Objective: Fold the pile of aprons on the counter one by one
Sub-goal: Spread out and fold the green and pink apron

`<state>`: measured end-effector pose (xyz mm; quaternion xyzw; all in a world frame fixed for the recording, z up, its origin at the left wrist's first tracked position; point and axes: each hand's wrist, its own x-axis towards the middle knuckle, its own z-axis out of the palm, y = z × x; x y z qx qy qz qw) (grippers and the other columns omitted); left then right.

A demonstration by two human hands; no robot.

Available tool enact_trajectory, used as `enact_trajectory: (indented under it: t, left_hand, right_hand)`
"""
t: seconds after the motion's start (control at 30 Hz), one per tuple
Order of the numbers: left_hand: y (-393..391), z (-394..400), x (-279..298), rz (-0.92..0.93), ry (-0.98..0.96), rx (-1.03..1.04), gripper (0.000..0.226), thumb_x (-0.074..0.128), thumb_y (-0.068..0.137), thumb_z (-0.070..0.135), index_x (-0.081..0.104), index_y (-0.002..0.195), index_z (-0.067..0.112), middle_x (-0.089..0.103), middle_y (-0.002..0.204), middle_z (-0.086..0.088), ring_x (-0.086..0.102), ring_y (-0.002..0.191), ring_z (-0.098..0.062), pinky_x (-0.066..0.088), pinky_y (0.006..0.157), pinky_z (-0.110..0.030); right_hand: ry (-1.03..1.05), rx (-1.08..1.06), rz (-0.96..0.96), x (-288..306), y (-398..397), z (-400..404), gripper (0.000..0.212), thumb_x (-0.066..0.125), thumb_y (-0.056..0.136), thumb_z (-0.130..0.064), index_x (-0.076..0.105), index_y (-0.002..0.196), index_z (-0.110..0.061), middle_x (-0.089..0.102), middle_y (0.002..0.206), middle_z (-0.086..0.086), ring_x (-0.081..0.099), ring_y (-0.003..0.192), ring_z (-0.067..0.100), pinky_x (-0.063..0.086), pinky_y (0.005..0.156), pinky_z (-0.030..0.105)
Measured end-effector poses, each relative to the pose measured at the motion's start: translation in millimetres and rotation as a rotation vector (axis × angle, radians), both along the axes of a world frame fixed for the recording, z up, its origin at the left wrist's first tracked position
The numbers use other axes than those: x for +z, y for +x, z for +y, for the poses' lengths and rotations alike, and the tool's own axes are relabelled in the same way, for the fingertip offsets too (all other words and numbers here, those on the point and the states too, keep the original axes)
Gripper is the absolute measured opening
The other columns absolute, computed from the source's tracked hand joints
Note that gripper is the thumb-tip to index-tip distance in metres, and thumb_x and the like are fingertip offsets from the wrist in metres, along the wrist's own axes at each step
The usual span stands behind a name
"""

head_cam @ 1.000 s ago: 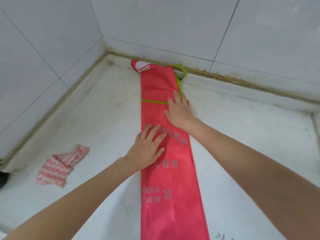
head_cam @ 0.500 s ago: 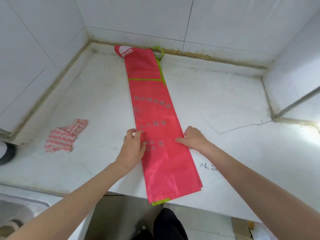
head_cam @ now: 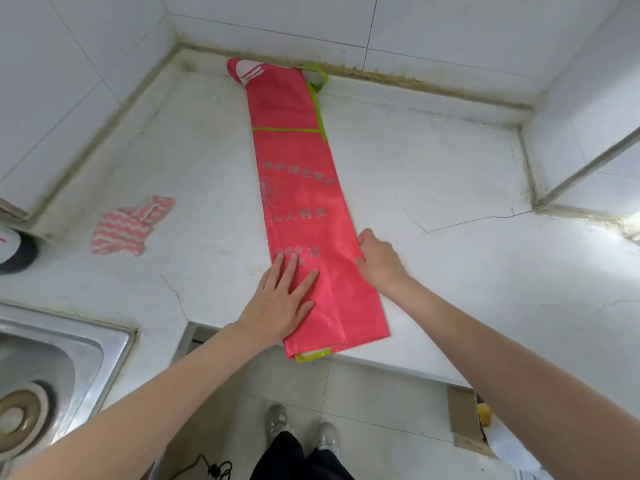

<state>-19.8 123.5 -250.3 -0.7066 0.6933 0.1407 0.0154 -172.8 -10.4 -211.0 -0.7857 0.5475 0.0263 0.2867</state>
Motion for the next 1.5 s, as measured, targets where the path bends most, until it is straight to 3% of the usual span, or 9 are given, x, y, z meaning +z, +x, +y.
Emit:
enact_trajectory:
  t: [0.13,0.23,0.57,0.73,0.83,1.03,1.2,1.33,1.5]
  left_hand:
    - [-11,-1,-2,-0.152,0.052,0.004,0.067,0.001,0.1,0.045,0.054,0.131,0.017,0.055,0.129,-0.025,0.052,0.115,-0.05,0.045,0.079,-0.066]
    - [-10,-3,0,-0.175,0.07,-0.001,0.066,0.003,0.099,0.047,0.053,0.132,0.02,0.055,0.129,-0.024,0.051,0.115,-0.05,0.045,0.081,-0.065]
    - [-11,61,1,0.089,-0.257,-0.279,0.052,0.052,0.086,0.043,0.058,0.121,0.004,0.058,0.116,-0.013,0.051,0.107,-0.024,0.039,0.099,-0.031]
    - [-16,64,13,0.409,-0.259,-0.01,0.058,0.031,0.095,0.051,0.064,0.12,0.01,0.061,0.124,-0.001,0.048,0.118,-0.003,0.025,0.104,-0.003]
    - [-7,53,22,0.588,-0.106,0.248,0.053,0.034,0.097,0.047,0.066,0.112,0.008,0.065,0.102,0.0,0.057,0.095,-0.009,0.037,0.081,-0.006]
    - [3,30,34,0.692,-0.134,0.57,0.035,0.04,0.101,0.026,0.067,0.111,0.007,0.067,0.1,-0.01,0.055,0.092,-0.022,0.041,0.087,-0.036]
    - [-8,29,37,0.791,-0.105,0.668,0.034,0.057,0.092,0.03,0.046,0.122,0.018,0.067,0.096,-0.004,0.061,0.089,-0.022,0.043,0.076,-0.03]
    - [-15,24,25,0.506,-0.213,0.693,0.025,0.054,0.095,0.024,0.05,0.112,0.007,0.069,0.097,-0.014,0.061,0.086,-0.03,0.042,0.07,-0.033]
    - [-18,9,30,0.203,-0.148,0.711,0.021,0.047,0.096,0.02,0.047,0.113,0.007,0.063,0.105,-0.013,0.06,0.09,-0.035,0.044,0.074,-0.038]
  right_hand:
    - [-0.405,0.459,0.094,-5,-25,34,0.082,0.057,0.07,0.014,0.033,0.144,-0.014,0.035,0.141,0.015,0.045,0.119,0.038,0.046,0.087,0.043]
    - [-0.633,0.835,0.06,-23,-58,41,0.051,0.048,0.072,-0.002,0.063,0.12,-0.008,0.061,0.125,0.009,0.062,0.107,0.031,0.054,0.08,0.038]
    - [-0.443,0.741,-0.001,-29,-77,52,0.067,0.045,0.071,0.015,0.047,0.136,-0.003,0.046,0.142,0.013,0.047,0.128,0.031,0.042,0.102,0.043]
    - [-0.237,0.743,0.023,-23,-83,57,0.074,0.018,0.085,-0.059,0.037,0.143,-0.016,0.026,0.153,0.005,0.018,0.143,0.025,0.017,0.116,0.044]
    - [-0.213,0.814,0.141,-14,-79,55,0.085,0.03,0.079,-0.072,0.031,0.145,-0.018,0.025,0.151,-0.002,0.018,0.138,0.023,0.02,0.113,0.042]
    - [0.208,0.268,-0.259,-3,-63,27,0.018,0.058,0.09,-0.015,0.066,0.102,-0.003,0.066,0.088,0.016,0.06,0.085,0.032,0.047,0.083,0.038]
    - [0.433,-0.145,-0.4,-2,-52,18,0.031,0.055,0.094,-0.019,0.063,0.09,0.011,0.066,0.091,0.026,0.067,0.085,0.036,0.055,0.084,0.042]
    - [0.368,-0.243,-0.386,-4,-45,20,0.038,0.056,0.093,-0.02,0.061,0.088,0.017,0.058,0.077,0.015,0.069,0.078,0.034,0.057,0.08,0.04]
    - [0.226,-0.223,-0.226,-8,-34,15,0.046,0.055,0.092,-0.023,0.04,0.049,-0.012,0.055,0.067,0.012,0.066,0.088,0.038,0.052,0.085,0.046]
